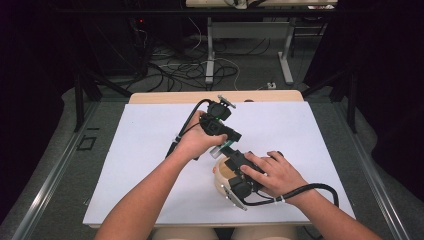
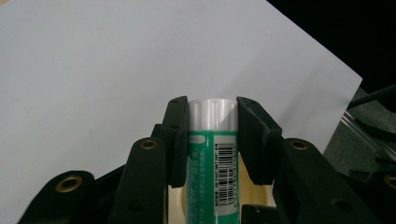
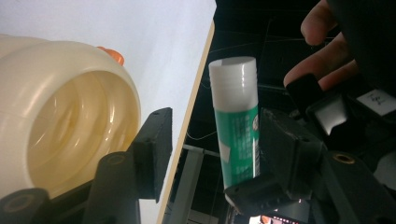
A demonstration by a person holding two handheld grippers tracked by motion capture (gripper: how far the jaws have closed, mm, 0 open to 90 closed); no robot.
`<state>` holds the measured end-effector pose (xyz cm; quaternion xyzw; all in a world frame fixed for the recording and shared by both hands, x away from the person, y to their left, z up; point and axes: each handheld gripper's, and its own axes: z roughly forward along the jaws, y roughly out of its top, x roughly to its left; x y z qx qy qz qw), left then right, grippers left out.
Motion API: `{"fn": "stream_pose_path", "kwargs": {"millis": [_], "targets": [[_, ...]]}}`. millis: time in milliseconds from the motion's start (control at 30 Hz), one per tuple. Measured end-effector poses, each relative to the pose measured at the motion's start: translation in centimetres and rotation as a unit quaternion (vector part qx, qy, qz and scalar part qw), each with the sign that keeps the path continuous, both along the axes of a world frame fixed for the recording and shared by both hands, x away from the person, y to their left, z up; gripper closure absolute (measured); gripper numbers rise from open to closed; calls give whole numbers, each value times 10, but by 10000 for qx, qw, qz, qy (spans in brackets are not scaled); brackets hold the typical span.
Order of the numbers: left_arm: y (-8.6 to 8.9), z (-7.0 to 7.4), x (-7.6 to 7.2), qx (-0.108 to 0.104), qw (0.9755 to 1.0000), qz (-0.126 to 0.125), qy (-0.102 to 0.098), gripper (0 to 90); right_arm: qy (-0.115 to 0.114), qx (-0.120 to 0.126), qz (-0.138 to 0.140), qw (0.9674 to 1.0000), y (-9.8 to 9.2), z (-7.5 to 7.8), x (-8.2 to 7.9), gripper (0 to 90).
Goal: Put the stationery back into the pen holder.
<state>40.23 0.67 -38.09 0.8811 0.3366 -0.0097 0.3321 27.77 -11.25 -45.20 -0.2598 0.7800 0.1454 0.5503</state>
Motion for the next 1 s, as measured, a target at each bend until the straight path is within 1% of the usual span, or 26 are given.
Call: {"fn": "stream_pose_path", "kwargs": {"millis": [33,67,167,200,233,300,333,400,433,467,533,600,633,667,733,767,867,1000], "targets": [[-2,0,-1,-4,10000,18,15,661,0,0,0,10000,0,0,0,461],[-3,0,0,-12,10000,-11,-4,660,-50,-47,1,10000,1,0,1,477],[-6,0,-1,11,10000,-46,33,661,-79,-90,-20,9999,2,-1,1,491],[-7,0,-2,-3,10000,-3,62,660,-100,-93,-6,9999,2,-2,2,492],[-8,-1,-1,10,10000,-55,56,661,-115,-158,-9,9998,3,-2,3,501],[-10,-2,-2,-4,9999,-12,111,660,-166,-169,-23,9997,3,-2,4,516],[-10,-2,-1,6,9999,-57,96,661,-183,-168,-22,9997,4,-2,5,524],[-12,-2,-2,-4,9999,-45,127,661,-206,-193,-23,9996,5,-3,6,547],[-12,-2,-1,24,9999,-97,97,661,-207,-224,-34,9995,6,-4,6,564],[-13,-3,-2,18,9999,-73,144,660,-243,-234,-21,9994,7,-4,6,580],[-14,-4,-3,13,9998,-92,163,660,-249,-281,-30,9993,7,-4,6,595],[-15,-4,-3,-6,9998,-73,181,660,-370,-346,-4,9987,8,-5,6,639],[-15,-4,-3,-6,9998,-73,181,661,-370,-346,-4,9987,8,-5,6,639],[-15,-5,-3,2,9998,-69,178,660,-390,-408,-18,9984,9,-6,6,645],[-15,-6,-3,13,9998,-87,184,660,-389,-414,-30,9984,9,-6,5,646],[-15,-6,-2,33,9998,-132,159,660,-401,-423,-18,9983,9,-6,5,647],[-15,-6,-2,19,9998,-133,136,659,-422,-480,-27,9980,9,-7,5,648],[-16,-6,-4,-3,9998,-140,159,658,-426,-468,-42,9980,9,-6,5,649]]}}
